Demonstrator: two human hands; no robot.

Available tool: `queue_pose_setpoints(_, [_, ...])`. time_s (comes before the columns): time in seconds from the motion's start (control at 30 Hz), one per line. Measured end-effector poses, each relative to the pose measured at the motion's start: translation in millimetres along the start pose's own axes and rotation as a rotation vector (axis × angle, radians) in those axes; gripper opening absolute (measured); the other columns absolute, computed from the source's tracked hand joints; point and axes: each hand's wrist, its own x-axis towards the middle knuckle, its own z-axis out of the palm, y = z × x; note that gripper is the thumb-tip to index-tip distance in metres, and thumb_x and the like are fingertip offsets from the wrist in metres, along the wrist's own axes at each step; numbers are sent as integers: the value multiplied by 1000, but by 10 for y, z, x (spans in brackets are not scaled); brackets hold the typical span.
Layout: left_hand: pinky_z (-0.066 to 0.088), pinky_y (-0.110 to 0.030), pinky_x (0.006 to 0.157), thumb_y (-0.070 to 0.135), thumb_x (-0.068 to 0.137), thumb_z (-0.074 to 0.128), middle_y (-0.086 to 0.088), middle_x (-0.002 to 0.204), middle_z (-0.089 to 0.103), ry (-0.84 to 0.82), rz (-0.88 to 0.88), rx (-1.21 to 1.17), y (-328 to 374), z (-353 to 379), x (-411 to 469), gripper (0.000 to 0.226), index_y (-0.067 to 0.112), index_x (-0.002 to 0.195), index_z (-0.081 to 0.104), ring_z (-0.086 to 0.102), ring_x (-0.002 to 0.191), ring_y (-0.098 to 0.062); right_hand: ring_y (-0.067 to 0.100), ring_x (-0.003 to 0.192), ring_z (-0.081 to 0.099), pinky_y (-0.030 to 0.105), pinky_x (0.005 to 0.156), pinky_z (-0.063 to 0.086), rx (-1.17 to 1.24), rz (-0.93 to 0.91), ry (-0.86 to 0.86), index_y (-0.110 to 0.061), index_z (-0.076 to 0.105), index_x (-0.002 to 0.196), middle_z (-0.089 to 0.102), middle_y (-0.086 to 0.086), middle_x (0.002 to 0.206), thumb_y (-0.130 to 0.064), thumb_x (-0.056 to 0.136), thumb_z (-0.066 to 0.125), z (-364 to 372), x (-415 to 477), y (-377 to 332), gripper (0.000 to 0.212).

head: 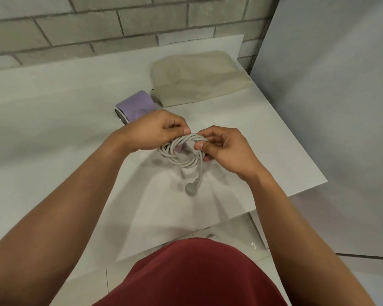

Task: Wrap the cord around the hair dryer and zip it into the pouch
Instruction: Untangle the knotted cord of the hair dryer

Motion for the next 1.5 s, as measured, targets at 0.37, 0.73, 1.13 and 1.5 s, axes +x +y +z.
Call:
queue_pose_setpoints(0.37, [41, -14, 50, 29, 110, 44, -4, 72, 67, 622, -70, -262, -33, 302, 13, 26, 13, 102, 62, 56, 46, 0, 31, 99, 73, 35, 85, 64, -27, 46, -66, -13, 79, 108, 79, 7, 101, -13, 100, 69, -49, -59, -31, 13])
queue_pose_setpoints(0.73, [46, -47, 106, 22, 99, 65, 0, 139, 60, 67, 340, 552, 49, -82, 85, 48, 31, 145, 56, 56, 128, -25, 18, 79, 72, 26, 77, 62, -161, 10, -46, -14, 80, 102, 77, 9, 90, -11, 99, 69, -100, -28, -100, 12])
queue_pose_setpoints(1.13, [52, -47, 84, 45, 107, 42, 11, 107, 70, 384, 132, 466, -27, 175, 39, 29, 32, 114, 66, 66, 98, -22, 18, 100, 76, 24, 82, 60, 21, 45, -141, -18, 78, 121, 80, 2, 109, -13, 103, 64, -227, -33, -184, 23])
queue_pose_setpoints(1.5, [58, -33, 55, 26, 105, 55, -1, 86, 70, 458, -42, -54, -270, 97, -86, 18, 27, 110, 72, 67, 61, -14, 10, 104, 74, 28, 88, 62, -151, -103, -124, -28, 72, 124, 78, -8, 109, -11, 106, 58, -322, -25, -168, 28])
